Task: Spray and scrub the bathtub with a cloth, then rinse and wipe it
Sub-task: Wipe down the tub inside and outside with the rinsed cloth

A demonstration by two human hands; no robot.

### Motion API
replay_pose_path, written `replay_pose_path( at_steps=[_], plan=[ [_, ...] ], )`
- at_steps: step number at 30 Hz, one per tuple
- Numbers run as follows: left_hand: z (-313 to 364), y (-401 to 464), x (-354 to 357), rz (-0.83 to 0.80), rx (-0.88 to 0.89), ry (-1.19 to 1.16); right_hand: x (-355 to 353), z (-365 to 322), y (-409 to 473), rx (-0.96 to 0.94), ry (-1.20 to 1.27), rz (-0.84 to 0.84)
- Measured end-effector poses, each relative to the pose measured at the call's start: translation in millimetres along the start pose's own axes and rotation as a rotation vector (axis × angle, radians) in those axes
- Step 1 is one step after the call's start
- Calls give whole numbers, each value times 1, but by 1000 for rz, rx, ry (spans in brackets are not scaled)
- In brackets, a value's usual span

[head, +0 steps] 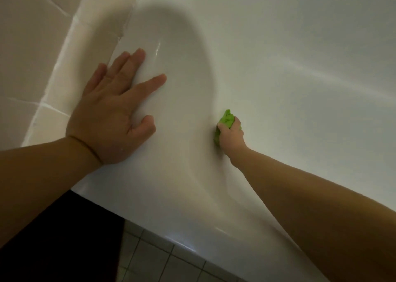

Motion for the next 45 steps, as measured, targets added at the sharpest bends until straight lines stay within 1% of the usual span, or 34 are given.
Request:
replay_pose_path(
  at_steps=[2,3,5,7,9,10,11,13,17,18,19,20,22,25,28,30,32,33,35,38,39,43,45],
  plan=[
    [0,2,0,-7,8,33,3,-20,-18,-57,133,0],
    [0,4,0,-13,13,47,5,-29,-33,-115,147,-9],
    [0,7,-1,-21,18,68,5,-42,-70,-264,48,-45],
    [2,13,-1,-24,18,74,-1,-36,-100,-408,-69,-107],
    [4,20,-2,-24,8,81,-7,-21,-107,-505,-113,-164],
    [5,23,-1,-23,0,84,-8,-11,-98,-517,-115,-171],
    [5,27,-1,-22,-8,84,-9,-6,-88,-493,-110,-169],
    [7,34,-1,-17,-26,81,-7,0,-58,-351,-67,-136],
    [8,45,1,-17,-42,82,-2,-23,-12,-10,250,0],
    [8,48,2,-15,-45,82,-1,-34,-6,33,297,46],
    [8,50,2,-11,-51,81,-1,-46,-5,28,326,87],
    [8,52,2,-7,-55,80,-1,-58,-9,-24,331,122],
    [9,57,1,-3,-49,73,-1,-79,-31,-197,293,155],
    [10,63,1,14,-46,67,7,-96,-83,-438,211,92],
    [11,72,1,23,-55,61,8,-87,-110,-625,130,49],
    [12,79,2,28,-46,60,4,-67,-99,-670,38,27],
    [11,87,2,36,-40,61,1,-39,-74,-630,-26,22],
    [11,92,2,40,-40,62,0,-25,-57,-566,-28,23],
    [12,99,1,46,-43,59,0,-2,-22,-397,5,25],
    [12,104,2,55,-46,51,-6,5,28,-137,126,-3],
    [12,105,2,55,-46,39,-9,7,42,-80,131,1],
    [7,109,-1,63,-49,11,-24,21,74,-40,-15,54],
    [5,112,-1,59,-44,0,-23,24,77,3,4,70]
  ],
)
Point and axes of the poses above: each hand's wrist, its own y-axis towards the middle knuckle, its own x-axis out of the palm, z = x × y, the point moved 1 cm from there along y, towards the middle knuckle, and after that the axes turned 10 degrees about -y, right-handed, at the moved point
